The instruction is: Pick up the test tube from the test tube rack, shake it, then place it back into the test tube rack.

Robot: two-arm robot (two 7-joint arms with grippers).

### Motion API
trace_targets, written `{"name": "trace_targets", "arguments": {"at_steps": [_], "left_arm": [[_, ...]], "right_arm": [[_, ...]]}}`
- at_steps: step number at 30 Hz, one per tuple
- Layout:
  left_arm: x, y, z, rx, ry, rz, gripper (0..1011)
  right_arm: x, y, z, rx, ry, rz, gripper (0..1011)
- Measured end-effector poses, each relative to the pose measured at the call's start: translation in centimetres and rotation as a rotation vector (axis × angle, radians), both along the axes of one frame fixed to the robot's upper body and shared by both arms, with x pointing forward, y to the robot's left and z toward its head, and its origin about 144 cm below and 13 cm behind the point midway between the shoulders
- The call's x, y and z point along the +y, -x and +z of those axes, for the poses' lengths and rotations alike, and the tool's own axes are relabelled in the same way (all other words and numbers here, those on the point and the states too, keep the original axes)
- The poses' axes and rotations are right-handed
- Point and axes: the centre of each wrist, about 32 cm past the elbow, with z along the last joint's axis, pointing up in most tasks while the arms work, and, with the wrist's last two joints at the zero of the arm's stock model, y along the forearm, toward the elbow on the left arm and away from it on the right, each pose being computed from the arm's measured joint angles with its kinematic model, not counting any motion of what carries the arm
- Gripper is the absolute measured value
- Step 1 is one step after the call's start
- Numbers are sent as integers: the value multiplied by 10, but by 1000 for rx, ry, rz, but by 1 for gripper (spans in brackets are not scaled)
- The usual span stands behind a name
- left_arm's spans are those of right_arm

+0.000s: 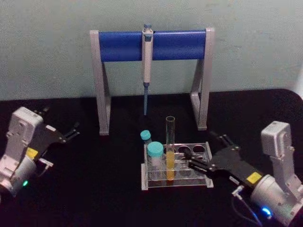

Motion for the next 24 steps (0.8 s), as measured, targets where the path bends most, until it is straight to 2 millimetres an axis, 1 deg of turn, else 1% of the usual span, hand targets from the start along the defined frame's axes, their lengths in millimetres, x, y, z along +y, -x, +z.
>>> {"name": "trace_targets", "arguments": {"at_steps": [9, 24], "left_arm": [[0, 0, 0, 0, 0, 0, 1002], [0, 0, 0, 0, 0, 0, 1001]], "right_arm": [[19, -15, 4, 17, -8, 83, 1000], [35, -45, 8, 20, -32, 128, 1000]]}}
